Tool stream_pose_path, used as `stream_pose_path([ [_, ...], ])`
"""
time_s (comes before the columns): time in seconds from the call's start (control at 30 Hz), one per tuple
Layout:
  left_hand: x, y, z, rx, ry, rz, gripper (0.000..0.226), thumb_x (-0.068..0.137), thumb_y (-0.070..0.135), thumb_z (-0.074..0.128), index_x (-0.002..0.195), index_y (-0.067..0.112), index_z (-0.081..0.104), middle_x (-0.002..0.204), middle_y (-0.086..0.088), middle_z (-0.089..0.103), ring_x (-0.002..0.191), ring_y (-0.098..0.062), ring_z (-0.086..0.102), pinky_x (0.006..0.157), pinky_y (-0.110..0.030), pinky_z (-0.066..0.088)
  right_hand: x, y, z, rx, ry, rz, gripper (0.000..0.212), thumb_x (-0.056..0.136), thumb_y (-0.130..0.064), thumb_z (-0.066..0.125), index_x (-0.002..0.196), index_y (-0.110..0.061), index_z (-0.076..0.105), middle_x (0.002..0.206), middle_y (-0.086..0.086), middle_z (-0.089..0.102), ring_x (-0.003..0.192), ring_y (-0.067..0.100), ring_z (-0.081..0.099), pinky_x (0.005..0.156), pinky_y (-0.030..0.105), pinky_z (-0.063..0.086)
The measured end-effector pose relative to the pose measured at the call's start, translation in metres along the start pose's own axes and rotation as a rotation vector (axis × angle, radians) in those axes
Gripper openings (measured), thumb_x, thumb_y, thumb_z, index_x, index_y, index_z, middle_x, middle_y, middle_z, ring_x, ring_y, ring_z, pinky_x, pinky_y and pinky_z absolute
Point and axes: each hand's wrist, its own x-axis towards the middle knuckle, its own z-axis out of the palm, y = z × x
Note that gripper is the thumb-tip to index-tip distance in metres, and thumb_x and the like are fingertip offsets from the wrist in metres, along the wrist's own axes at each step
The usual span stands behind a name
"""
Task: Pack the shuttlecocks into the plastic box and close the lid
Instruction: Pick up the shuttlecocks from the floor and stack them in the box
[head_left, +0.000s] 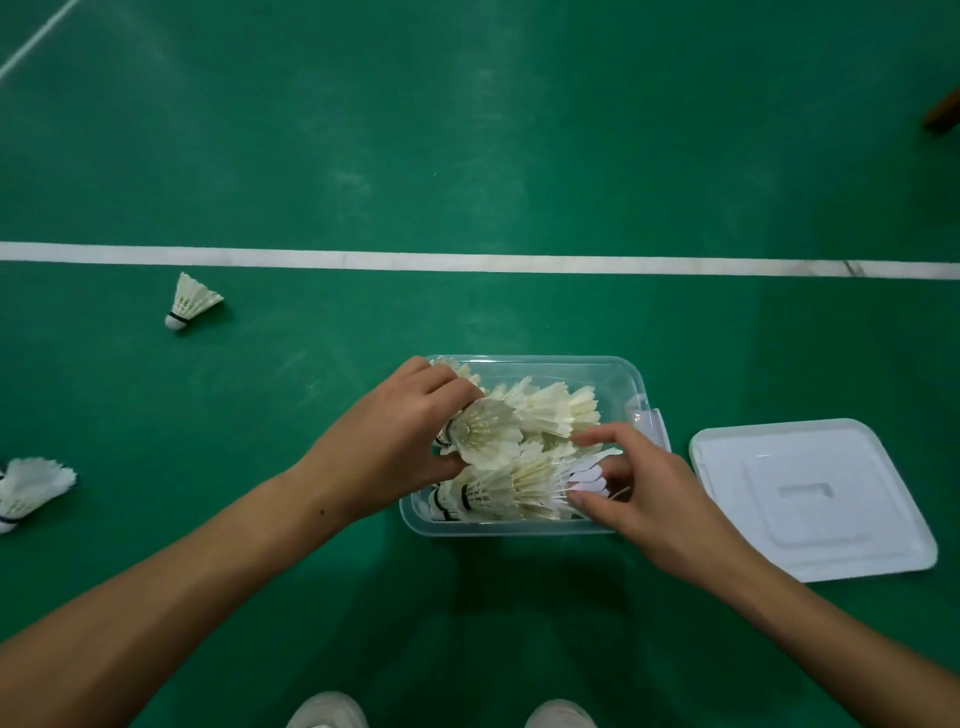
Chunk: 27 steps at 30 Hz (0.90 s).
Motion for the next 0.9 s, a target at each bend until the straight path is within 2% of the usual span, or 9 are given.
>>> stream_pose_path([
  [0.07, 0.003, 0.003, -0.001, 0.025, -0.007, 0.005, 0.056, 0.075, 0.024, 0.089, 0.125, 0.015, 0.065, 0.113, -0.001, 0.065, 0.101, -0.023, 0.05, 0.083, -0.039, 0.052, 0.006, 0.0, 0.006, 0.0, -0.051, 0.01, 0.05, 0.087, -0.029, 0.085, 0.124, -0.042, 0.054, 0.07, -0.001, 0.058, 0.063, 0.011, 0.056, 0.065, 0.031, 0.051],
  [0.2, 0.011, 0.008, 0.0, 0.079, -0.029, 0.026, 0.056, 0.073, 0.024, 0.09, 0.123, 0.016, 0.065, 0.112, -0.001, 0.065, 0.101, -0.024, 0.051, 0.082, -0.039, 0.051, 0.02, 0.002, 0.017, 0.099, -0.18, 0.099, 0.054, 0.085, -0.027, 0.088, 0.123, -0.04, 0.053, 0.077, 0.015, 0.065, 0.063, 0.01, 0.056, 0.063, 0.031, 0.046],
  [0.3, 0.016, 0.01, 0.001, 0.1, -0.044, 0.036, 0.056, 0.075, 0.027, 0.088, 0.124, 0.018, 0.063, 0.113, 0.0, 0.063, 0.102, -0.023, 0.049, 0.083, -0.037, 0.049, 0.025, 0.001, 0.009, 0.173, -0.261, 0.139, 0.055, 0.088, -0.025, 0.085, 0.129, -0.039, 0.051, 0.064, -0.002, 0.053, 0.059, 0.007, 0.051, 0.058, 0.02, 0.041],
  [0.37, 0.017, 0.011, 0.0, 0.11, -0.048, 0.034, 0.055, 0.076, 0.028, 0.087, 0.124, 0.018, 0.063, 0.114, 0.0, 0.064, 0.102, -0.023, 0.049, 0.083, -0.036, 0.048, 0.021, -0.003, -0.001, 0.204, -0.292, 0.133, 0.056, 0.089, -0.026, 0.084, 0.131, -0.04, 0.049, 0.066, -0.006, 0.06, 0.062, 0.007, 0.056, 0.061, 0.017, 0.044],
  [0.43, 0.019, 0.01, -0.001, 0.125, -0.053, 0.031, 0.054, 0.077, 0.029, 0.086, 0.124, 0.018, 0.064, 0.113, 0.001, 0.064, 0.101, -0.023, 0.05, 0.083, -0.037, 0.049, 0.016, -0.005, -0.012, 0.221, -0.268, 0.148, 0.059, 0.087, -0.025, 0.086, 0.133, -0.039, 0.052, 0.083, -0.004, 0.076, 0.078, 0.007, 0.072, 0.075, 0.02, 0.055],
  [0.5, 0.02, 0.01, -0.002, 0.134, -0.054, 0.027, 0.052, 0.078, 0.03, 0.086, 0.123, 0.018, 0.063, 0.113, 0.001, 0.064, 0.1, -0.023, 0.05, 0.083, -0.039, 0.05, 0.011, -0.007, -0.024, 0.212, -0.223, 0.143, 0.058, 0.086, -0.021, 0.087, 0.132, -0.035, 0.055, 0.096, -0.004, 0.08, 0.09, 0.01, 0.077, 0.085, 0.027, 0.061],
  [0.63, 0.027, 0.011, -0.005, 0.164, -0.044, 0.031, 0.05, 0.079, 0.035, 0.084, 0.121, 0.019, 0.063, 0.11, 0.001, 0.063, 0.1, -0.022, 0.05, 0.083, -0.039, 0.05, 0.008, -0.022, -0.05, 0.141, -0.062, 0.043, 0.046, 0.086, -0.017, 0.086, 0.122, -0.031, 0.063, 0.102, -0.008, 0.081, 0.095, 0.012, 0.077, 0.089, 0.04, 0.064],
  [0.77, 0.041, 0.017, -0.005, 0.189, -0.037, 0.042, 0.046, 0.082, 0.042, 0.079, 0.118, 0.021, 0.061, 0.107, 0.001, 0.062, 0.098, -0.022, 0.05, 0.083, -0.041, 0.05, 0.007, -0.06, -0.05, 0.221, 0.103, -0.137, 0.038, 0.082, -0.014, 0.089, 0.113, -0.026, 0.069, 0.1, -0.007, 0.08, 0.096, 0.014, 0.076, 0.084, 0.032, 0.063],
  [0.9, 0.049, 0.025, -0.004, 0.196, -0.034, 0.027, 0.043, 0.084, 0.046, 0.077, 0.114, 0.02, 0.059, 0.103, 0.0, 0.062, 0.096, -0.023, 0.051, 0.08, -0.042, 0.051, 0.015, -0.082, -0.025, 0.054, 0.089, -0.274, 0.053, 0.079, -0.024, 0.092, 0.124, -0.029, 0.063, 0.108, -0.019, 0.075, 0.107, 0.004, 0.07, 0.09, 0.024, 0.057],
])
